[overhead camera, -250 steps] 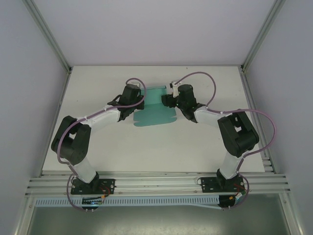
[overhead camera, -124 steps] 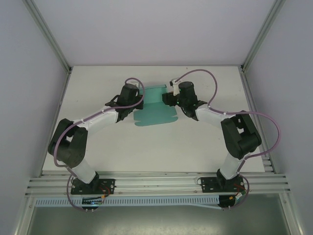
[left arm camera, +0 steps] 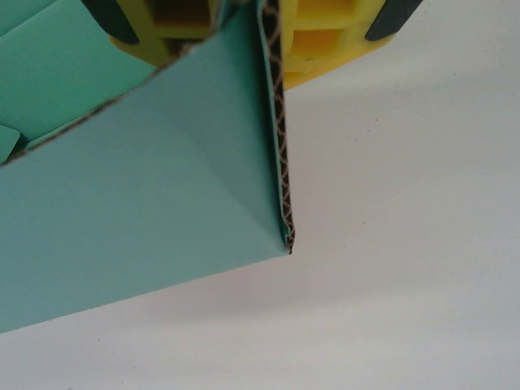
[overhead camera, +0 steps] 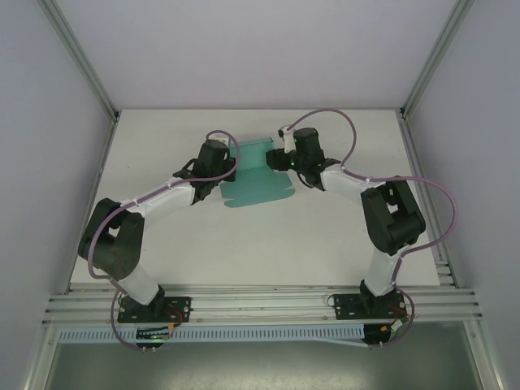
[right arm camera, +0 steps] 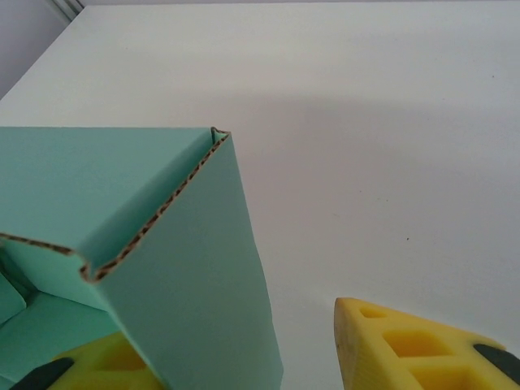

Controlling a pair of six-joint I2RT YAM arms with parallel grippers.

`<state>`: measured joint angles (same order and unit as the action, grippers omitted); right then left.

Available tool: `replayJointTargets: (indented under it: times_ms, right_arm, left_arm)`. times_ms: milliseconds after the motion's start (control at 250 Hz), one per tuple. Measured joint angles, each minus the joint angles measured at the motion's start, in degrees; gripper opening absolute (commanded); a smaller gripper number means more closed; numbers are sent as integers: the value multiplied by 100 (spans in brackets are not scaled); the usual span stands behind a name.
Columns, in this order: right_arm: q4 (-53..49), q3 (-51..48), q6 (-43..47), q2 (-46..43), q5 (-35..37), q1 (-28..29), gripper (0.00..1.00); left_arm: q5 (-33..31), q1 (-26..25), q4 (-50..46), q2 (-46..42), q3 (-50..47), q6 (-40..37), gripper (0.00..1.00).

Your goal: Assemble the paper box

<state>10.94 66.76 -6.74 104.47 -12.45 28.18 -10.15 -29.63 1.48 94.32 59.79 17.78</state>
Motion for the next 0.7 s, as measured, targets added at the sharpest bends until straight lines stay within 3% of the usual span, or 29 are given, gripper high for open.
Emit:
replayJointTargets:
  times_ms: [699]
  right_arm:
    - [-326, 223, 229, 157, -308, -39, 40]
  left_arm:
    - [-81, -72, -306, 0, 184, -103, 0]
